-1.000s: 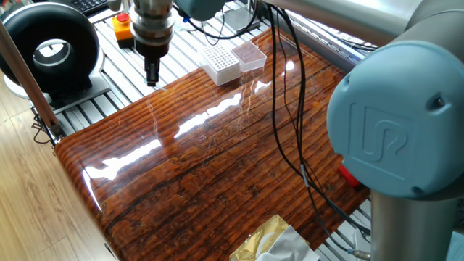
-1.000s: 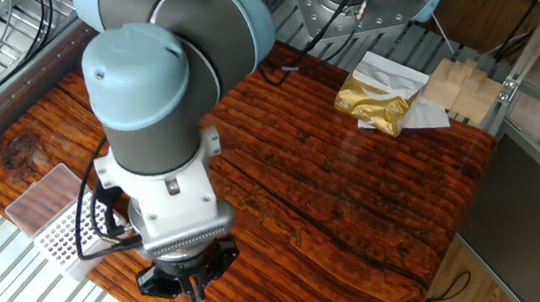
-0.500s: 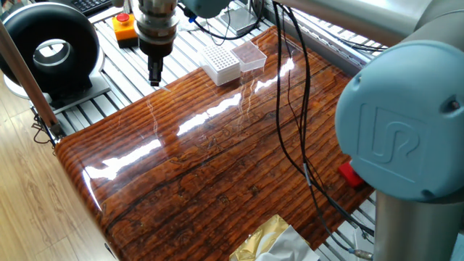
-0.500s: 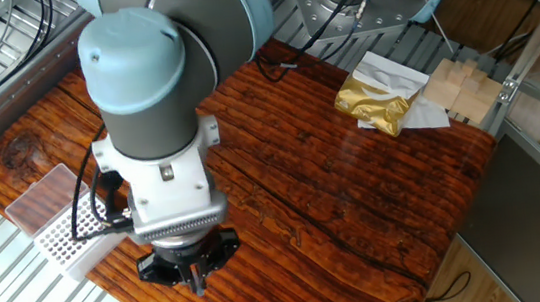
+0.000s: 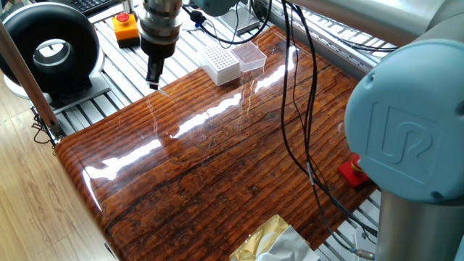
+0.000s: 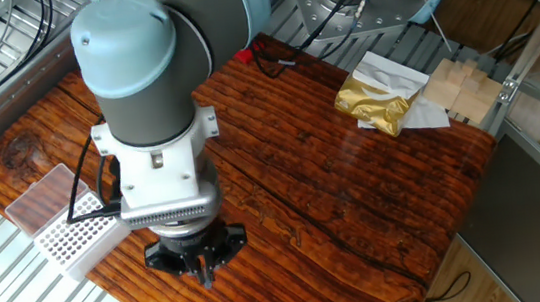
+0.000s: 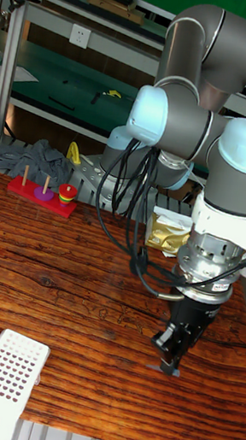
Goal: Insert a medium pipette tip into the holder for medium pipette tips
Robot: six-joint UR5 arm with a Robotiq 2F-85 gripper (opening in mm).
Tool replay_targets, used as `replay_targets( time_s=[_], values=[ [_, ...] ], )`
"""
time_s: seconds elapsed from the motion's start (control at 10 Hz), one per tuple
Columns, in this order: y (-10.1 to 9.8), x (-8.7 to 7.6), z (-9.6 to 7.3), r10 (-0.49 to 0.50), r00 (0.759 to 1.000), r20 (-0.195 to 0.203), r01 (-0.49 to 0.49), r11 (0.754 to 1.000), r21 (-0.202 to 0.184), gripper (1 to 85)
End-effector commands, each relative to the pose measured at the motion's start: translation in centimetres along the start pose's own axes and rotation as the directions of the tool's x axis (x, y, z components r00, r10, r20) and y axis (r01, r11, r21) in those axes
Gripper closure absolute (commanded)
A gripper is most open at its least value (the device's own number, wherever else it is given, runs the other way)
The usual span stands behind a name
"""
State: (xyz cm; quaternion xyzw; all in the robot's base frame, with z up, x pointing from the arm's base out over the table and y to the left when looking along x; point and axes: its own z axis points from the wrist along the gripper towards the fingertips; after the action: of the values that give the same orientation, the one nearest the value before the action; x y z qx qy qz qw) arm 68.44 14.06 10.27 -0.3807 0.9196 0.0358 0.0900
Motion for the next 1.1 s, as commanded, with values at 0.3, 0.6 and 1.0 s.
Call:
replay_targets(
  time_s=[0.3,0.6,1.0],
  values=[
    [1.0,5.1,0.0,0.098,0.990,-0.106,-0.107,0.990,-0.089,84.7],
    [-0.3,6.0,-0.1,0.096,0.989,-0.112,-0.102,0.993,-0.052,84.7],
    [-0.4,5.2,0.1,0.137,0.985,-0.102,-0.142,0.989,-0.039,84.7]
  ],
)
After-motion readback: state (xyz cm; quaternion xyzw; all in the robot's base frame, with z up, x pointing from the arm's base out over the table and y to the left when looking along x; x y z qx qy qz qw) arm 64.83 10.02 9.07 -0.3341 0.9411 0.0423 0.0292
